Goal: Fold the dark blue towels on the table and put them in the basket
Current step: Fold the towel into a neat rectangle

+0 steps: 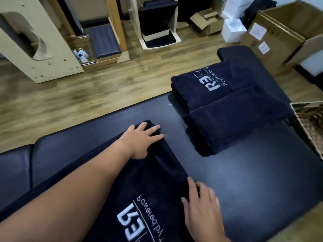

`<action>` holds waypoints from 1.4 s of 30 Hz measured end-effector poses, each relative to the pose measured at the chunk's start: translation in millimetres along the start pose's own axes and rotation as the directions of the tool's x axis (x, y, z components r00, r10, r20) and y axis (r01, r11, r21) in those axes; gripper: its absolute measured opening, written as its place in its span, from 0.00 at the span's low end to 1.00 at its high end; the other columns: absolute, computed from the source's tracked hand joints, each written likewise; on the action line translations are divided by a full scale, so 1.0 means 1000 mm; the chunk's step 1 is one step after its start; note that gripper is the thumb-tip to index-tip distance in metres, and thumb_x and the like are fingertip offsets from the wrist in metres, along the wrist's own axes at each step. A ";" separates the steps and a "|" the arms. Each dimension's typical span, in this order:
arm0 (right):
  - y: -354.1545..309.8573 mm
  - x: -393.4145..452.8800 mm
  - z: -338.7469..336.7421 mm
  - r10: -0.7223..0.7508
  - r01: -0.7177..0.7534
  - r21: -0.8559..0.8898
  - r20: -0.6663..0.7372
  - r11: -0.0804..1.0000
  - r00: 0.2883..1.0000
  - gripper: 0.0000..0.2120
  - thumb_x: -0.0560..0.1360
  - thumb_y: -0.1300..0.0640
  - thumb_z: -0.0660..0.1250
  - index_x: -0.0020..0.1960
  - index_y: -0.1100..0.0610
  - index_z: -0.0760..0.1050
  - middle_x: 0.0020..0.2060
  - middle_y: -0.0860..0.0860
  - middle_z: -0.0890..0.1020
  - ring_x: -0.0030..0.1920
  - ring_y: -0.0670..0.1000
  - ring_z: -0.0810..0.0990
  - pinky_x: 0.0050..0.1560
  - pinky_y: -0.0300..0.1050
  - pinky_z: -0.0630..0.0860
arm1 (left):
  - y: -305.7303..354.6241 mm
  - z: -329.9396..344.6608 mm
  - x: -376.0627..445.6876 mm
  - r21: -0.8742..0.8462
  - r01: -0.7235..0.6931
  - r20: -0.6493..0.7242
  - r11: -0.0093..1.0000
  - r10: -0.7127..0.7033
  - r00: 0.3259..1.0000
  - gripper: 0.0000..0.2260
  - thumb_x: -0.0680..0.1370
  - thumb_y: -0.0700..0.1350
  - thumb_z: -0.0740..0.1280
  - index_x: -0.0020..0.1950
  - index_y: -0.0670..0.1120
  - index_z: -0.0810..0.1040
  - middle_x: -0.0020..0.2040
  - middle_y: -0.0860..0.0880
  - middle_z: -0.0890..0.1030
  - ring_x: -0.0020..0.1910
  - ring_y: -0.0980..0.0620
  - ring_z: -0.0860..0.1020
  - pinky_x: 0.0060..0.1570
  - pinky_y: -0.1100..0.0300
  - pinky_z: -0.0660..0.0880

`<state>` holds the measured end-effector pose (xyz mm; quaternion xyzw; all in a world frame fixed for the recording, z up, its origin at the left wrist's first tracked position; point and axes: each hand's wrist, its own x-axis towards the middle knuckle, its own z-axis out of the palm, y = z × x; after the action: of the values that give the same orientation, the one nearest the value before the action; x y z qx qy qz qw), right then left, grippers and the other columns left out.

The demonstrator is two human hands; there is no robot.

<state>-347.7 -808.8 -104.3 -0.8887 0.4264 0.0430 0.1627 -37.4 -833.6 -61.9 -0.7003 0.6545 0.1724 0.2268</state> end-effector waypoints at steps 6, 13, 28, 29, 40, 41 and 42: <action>-0.008 0.026 -0.030 0.193 -0.233 0.234 0.179 0.944 0.965 0.29 0.75 0.50 0.69 0.73 0.48 0.64 0.60 0.45 0.78 0.62 0.51 0.72 0.62 0.47 0.73 | 0.008 -0.043 0.024 0.118 -0.026 -0.010 0.993 0.027 1.000 0.20 0.80 0.42 0.63 0.71 0.55 0.68 0.65 0.50 0.75 0.60 0.45 0.74 0.53 0.49 0.65; 0.008 0.041 -0.038 0.135 -0.207 0.262 0.267 0.943 0.954 0.18 0.75 0.55 0.68 0.65 0.49 0.74 0.53 0.46 0.71 0.56 0.51 0.74 0.55 0.45 0.78 | 0.002 -0.055 0.014 0.009 0.010 0.052 1.000 -0.011 0.999 0.13 0.75 0.37 0.64 0.57 0.49 0.75 0.57 0.46 0.79 0.52 0.41 0.79 0.45 0.50 0.77; -0.078 -0.033 -0.035 -0.197 0.169 0.304 0.062 0.938 0.979 0.07 0.71 0.54 0.69 0.47 0.49 0.84 0.70 0.50 0.69 0.56 0.51 0.80 0.56 0.37 0.75 | -0.029 0.002 -0.122 0.002 0.254 -0.126 0.967 -0.252 0.959 0.12 0.79 0.36 0.60 0.59 0.46 0.77 0.59 0.47 0.77 0.55 0.42 0.80 0.42 0.52 0.70; -0.095 -0.045 -0.035 -0.248 0.232 0.282 0.022 0.931 0.968 0.05 0.70 0.55 0.68 0.44 0.51 0.83 0.65 0.49 0.73 0.52 0.52 0.81 0.52 0.40 0.76 | -0.034 0.011 -0.138 -0.002 0.270 -0.151 0.963 -0.268 0.952 0.12 0.79 0.37 0.60 0.59 0.47 0.77 0.59 0.47 0.78 0.55 0.42 0.80 0.42 0.52 0.71; -0.291 -0.179 0.035 -0.729 0.729 0.027 -0.006 0.684 0.684 0.09 0.62 0.49 0.63 0.35 0.48 0.82 0.58 0.38 0.80 0.34 0.45 0.77 0.30 0.35 0.75 | -0.107 0.176 -0.351 -0.209 0.387 -0.162 0.898 -0.423 0.892 0.13 0.78 0.39 0.59 0.59 0.51 0.76 0.56 0.53 0.79 0.54 0.47 0.80 0.45 0.49 0.79; -0.306 -0.187 0.047 -0.750 0.749 0.021 0.011 0.662 0.662 0.10 0.62 0.49 0.62 0.35 0.48 0.82 0.58 0.38 0.80 0.33 0.45 0.76 0.29 0.35 0.75 | -0.110 0.191 -0.369 -0.217 0.402 -0.145 0.889 -0.437 0.888 0.14 0.78 0.38 0.58 0.58 0.51 0.77 0.58 0.53 0.78 0.55 0.48 0.80 0.46 0.49 0.79; -0.326 -0.197 0.058 -0.768 0.768 0.015 0.037 0.641 0.640 0.09 0.62 0.49 0.63 0.34 0.48 0.81 0.58 0.38 0.80 0.32 0.45 0.76 0.27 0.35 0.74 | -0.115 0.209 -0.391 -0.234 0.426 -0.129 0.874 -0.462 0.877 0.14 0.79 0.38 0.58 0.59 0.51 0.76 0.60 0.53 0.77 0.57 0.48 0.79 0.46 0.50 0.78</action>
<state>-217.3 -453.0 -33.7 -0.9848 0.0061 -0.0119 0.1733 55.8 -388.0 -15.8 -0.8639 0.4729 0.1153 0.1292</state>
